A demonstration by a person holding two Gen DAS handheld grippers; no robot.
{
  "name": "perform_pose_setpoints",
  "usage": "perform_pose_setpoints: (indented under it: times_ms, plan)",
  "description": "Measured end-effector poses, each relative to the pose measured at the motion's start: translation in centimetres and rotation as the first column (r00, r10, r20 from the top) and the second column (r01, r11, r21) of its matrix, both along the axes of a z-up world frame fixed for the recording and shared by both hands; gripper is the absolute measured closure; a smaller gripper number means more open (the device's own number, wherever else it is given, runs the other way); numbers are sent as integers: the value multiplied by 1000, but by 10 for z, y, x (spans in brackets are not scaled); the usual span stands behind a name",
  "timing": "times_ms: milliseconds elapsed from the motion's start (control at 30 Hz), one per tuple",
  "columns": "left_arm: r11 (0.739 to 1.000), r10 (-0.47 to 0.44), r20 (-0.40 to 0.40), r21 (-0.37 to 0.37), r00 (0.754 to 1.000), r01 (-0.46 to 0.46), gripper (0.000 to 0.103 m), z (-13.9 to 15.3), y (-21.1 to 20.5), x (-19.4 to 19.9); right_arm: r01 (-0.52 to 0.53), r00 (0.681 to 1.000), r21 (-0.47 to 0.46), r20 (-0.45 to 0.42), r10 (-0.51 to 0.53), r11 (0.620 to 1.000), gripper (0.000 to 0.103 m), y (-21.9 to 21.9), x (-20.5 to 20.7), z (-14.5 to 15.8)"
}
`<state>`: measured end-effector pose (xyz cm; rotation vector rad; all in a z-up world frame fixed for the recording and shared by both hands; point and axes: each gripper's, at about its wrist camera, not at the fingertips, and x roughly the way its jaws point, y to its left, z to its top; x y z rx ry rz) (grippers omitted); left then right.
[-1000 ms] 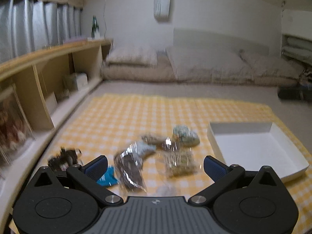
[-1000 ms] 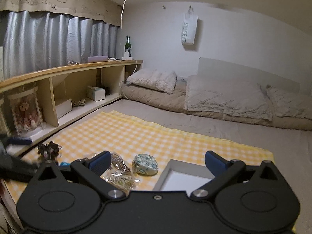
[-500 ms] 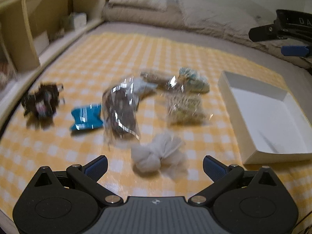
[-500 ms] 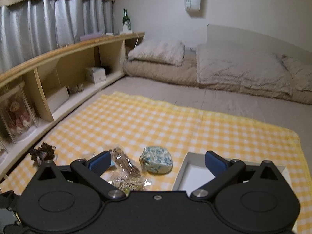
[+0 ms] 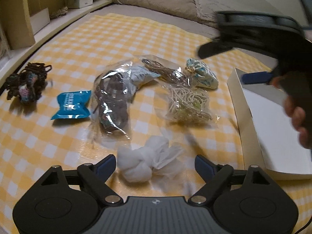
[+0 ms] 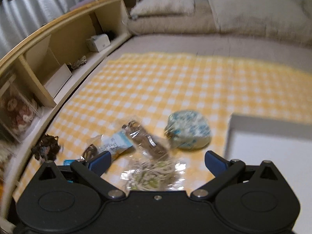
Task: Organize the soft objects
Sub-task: 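Lower the left tool to the white mesh bundle while the right tool approaches the bagged beaded cable, then close the left gripper on the white mesh bundle while the right gripper grasps the bagged beaded cable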
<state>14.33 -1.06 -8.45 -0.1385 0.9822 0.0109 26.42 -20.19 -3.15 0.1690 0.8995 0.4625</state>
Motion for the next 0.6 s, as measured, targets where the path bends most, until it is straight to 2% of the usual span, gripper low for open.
perform_pose_setpoints:
  times_ms: [167, 300, 467, 600]
  plan:
    - [1000, -11, -33, 12, 999, 11, 26, -7, -1, 6, -4, 993, 22, -122, 7, 1000, 0, 25, 18, -25]
    - [1000, -8, -54, 12, 998, 8, 33, -11, 5, 9, -5, 985, -49, -171, -3, 999, 0, 44, 26, -45]
    - [1000, -15, -56, -2, 998, 15, 45, -10, 8, 10, -16, 975, -74, -224, -1, 997, 0, 48, 34, -64]
    - [1000, -23, -59, -21, 998, 21, 60, -9, 10, 11, -25, 967, -77, -256, 5, 997, 0, 48, 37, -74]
